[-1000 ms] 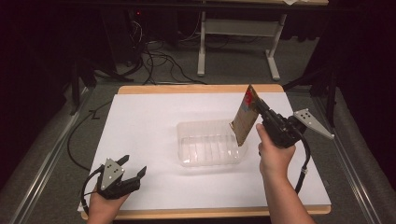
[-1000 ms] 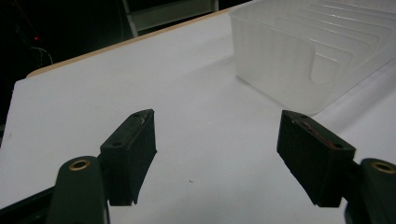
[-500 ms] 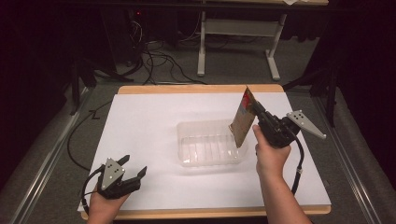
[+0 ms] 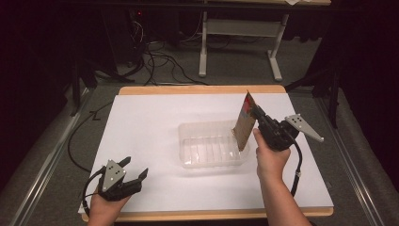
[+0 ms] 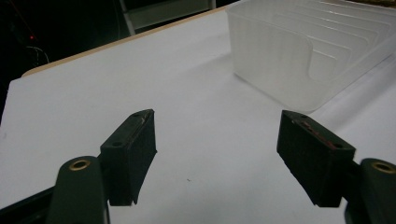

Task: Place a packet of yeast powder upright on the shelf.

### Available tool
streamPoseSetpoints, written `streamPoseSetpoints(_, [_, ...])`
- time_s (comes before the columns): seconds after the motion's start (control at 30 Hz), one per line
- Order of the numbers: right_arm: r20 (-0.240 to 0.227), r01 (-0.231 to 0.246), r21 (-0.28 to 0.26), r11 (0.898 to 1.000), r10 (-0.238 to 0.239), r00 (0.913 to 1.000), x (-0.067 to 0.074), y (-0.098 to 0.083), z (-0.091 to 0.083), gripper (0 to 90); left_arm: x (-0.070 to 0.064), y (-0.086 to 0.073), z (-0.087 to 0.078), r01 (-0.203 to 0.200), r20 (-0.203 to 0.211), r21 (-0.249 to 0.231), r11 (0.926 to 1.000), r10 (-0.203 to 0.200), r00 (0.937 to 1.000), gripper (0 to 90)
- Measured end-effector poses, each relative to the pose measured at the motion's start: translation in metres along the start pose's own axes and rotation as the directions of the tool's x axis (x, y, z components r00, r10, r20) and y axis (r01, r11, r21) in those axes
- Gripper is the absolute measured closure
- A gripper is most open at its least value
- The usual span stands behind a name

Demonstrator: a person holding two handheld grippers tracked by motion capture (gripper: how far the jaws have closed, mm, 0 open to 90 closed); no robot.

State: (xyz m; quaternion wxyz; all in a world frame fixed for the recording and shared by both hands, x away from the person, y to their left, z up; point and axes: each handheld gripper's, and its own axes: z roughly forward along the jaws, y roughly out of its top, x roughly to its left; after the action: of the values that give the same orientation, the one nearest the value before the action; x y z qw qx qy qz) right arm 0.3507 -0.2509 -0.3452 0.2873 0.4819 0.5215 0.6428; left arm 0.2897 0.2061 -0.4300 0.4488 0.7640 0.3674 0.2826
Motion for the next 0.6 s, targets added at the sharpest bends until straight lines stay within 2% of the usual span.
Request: streamPoseSetpoints(0.6, [-0.001, 0.010, 0.050, 0.999, -0.010, 1.0000, 0.002, -0.015, 0.009, 90.0, 0.000, -0.001, -0.003, 0.001, -0.007, -0.004, 1.0000, -0.001, 1.0000, 28.8])
